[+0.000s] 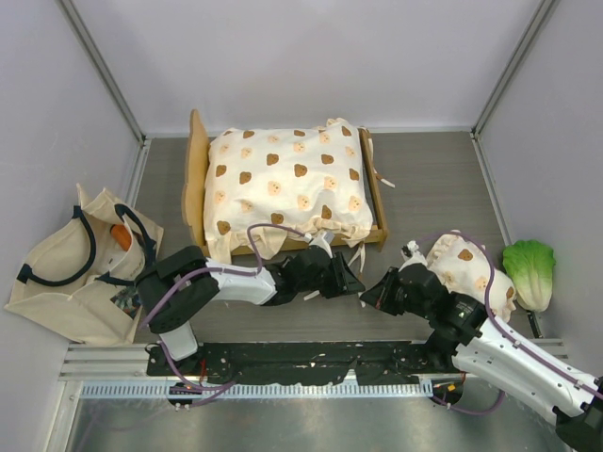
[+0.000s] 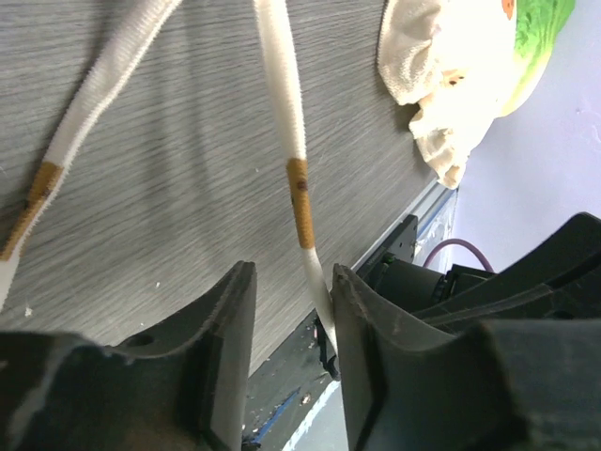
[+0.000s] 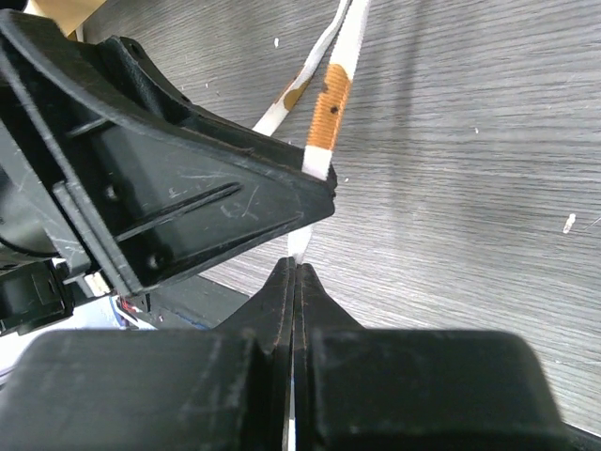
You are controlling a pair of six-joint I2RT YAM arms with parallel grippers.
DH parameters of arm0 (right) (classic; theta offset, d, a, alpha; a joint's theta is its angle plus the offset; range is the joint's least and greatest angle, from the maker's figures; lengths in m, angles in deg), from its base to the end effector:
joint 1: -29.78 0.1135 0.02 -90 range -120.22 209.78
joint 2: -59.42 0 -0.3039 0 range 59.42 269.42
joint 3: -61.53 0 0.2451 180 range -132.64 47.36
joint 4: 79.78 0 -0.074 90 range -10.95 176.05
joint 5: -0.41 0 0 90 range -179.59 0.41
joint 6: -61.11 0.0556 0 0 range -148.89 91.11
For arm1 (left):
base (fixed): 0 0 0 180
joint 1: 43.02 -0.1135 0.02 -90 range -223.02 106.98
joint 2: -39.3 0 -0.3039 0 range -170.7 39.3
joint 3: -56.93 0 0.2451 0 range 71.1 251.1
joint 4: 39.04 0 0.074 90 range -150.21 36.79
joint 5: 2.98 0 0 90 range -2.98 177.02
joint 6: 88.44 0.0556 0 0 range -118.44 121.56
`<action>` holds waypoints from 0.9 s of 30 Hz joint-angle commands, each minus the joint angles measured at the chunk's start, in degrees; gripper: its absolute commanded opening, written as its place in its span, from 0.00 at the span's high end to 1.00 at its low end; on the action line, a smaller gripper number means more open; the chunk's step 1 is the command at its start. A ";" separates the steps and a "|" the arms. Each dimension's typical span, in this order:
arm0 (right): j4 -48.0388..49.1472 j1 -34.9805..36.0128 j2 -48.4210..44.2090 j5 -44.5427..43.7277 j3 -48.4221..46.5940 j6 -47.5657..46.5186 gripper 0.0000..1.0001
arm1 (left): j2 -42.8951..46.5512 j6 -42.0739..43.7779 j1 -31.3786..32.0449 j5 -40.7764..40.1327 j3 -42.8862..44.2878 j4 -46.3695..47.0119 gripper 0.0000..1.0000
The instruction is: Set up the pet bed
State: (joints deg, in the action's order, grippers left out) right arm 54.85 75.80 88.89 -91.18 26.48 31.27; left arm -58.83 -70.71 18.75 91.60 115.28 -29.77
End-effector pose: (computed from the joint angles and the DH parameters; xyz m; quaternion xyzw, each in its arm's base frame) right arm 0.0698 0.0701 0.2039 0.1173 0.8978 0.3317 0.2648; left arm 0.1677 -0.3218 0.1918 -0.0596 0.8657 -0.4699 0.1616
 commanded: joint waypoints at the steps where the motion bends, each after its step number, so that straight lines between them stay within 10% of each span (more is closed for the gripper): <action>1: 3.07 0.21 -0.21 -0.61 0.67 0.40 0.99 | -1.28 -0.50 -0.43 -0.18 1.43 3.28 0.63; 22: 2.81 0.21 2.52 -1.14 0.58 -0.83 0.99 | -3.47 -1.38 -1.57 2.10 1.78 6.79 1.00; 27: -0.78 0.21 1.47 -7.62 -3.62 -1.98 0.70 | -2.60 -0.77 -2.27 1.40 0.38 4.78 1.00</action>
State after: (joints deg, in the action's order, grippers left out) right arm 55.83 75.82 91.30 -92.31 27.61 30.83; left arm -62.22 -71.96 17.29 93.08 115.83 -26.01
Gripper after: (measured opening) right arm 0.222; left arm 0.010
